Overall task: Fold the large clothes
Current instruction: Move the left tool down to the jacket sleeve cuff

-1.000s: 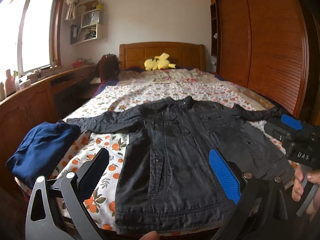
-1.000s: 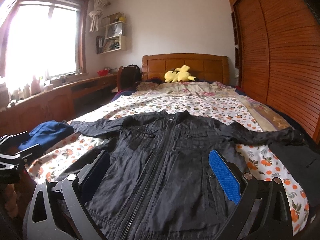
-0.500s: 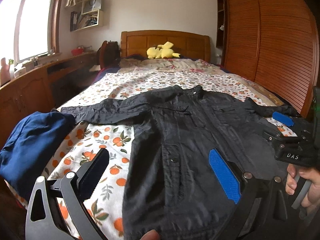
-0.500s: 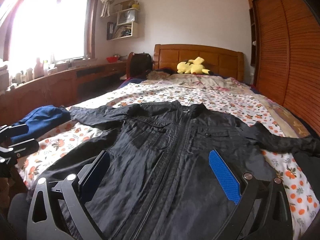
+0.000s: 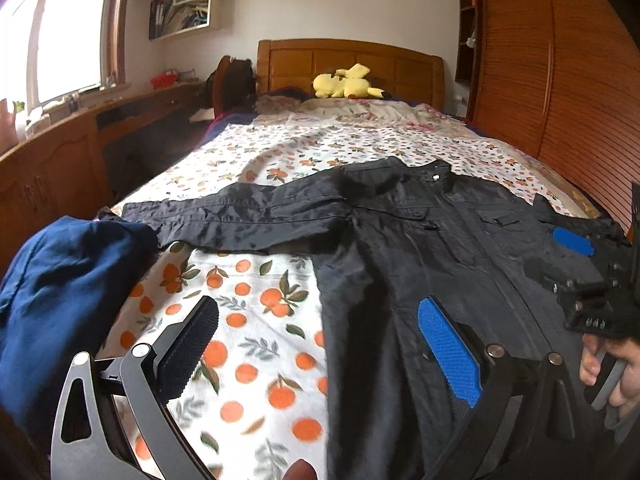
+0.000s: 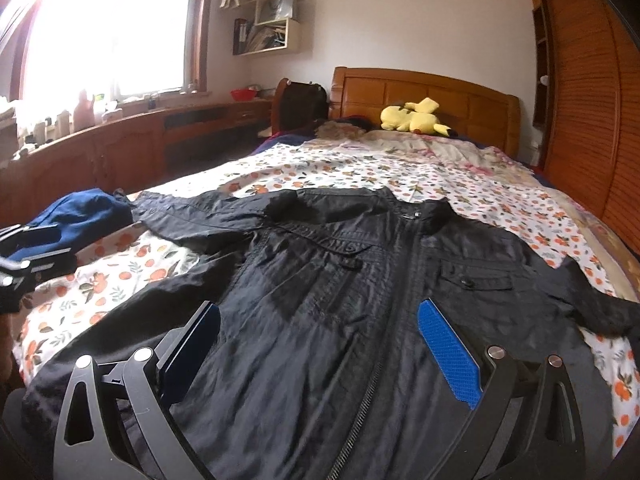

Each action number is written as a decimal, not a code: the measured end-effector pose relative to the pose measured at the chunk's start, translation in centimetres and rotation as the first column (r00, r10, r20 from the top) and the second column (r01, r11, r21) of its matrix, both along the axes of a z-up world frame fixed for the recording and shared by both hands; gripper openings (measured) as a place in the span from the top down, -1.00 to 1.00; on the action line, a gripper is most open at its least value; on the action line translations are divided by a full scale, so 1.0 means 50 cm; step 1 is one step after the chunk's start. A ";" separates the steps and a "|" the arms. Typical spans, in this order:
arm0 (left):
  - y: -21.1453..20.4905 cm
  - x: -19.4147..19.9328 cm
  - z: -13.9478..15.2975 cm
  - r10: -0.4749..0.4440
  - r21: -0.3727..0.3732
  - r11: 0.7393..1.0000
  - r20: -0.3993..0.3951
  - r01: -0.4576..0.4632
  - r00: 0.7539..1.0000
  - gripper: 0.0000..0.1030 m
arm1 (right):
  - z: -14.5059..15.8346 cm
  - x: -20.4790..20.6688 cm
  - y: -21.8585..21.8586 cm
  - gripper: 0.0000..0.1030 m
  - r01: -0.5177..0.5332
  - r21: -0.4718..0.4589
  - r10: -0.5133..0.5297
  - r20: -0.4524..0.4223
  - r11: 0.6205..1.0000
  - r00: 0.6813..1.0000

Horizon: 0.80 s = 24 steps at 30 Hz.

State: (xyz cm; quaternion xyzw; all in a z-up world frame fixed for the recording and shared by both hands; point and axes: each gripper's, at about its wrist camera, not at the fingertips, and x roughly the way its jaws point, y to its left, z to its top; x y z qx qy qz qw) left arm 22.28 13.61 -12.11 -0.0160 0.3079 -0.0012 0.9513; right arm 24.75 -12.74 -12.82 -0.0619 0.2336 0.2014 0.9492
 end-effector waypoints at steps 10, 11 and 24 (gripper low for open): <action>0.085 0.153 -0.022 0.064 0.001 0.998 -0.063 -0.064 0.996 -0.95 | -0.058 0.033 0.010 -0.86 -0.042 0.030 0.044 -0.059 0.999 0.997; 0.090 0.169 -0.026 0.069 0.010 0.998 -0.070 -0.068 0.995 -0.95 | -0.058 0.032 0.010 -0.86 -0.045 0.032 0.047 -0.057 0.998 0.997; 0.170 0.331 -0.104 0.175 -0.018 0.984 -0.150 -0.179 0.973 -0.95 | -0.059 0.025 0.008 -0.86 -0.052 0.046 0.054 -0.034 0.998 0.998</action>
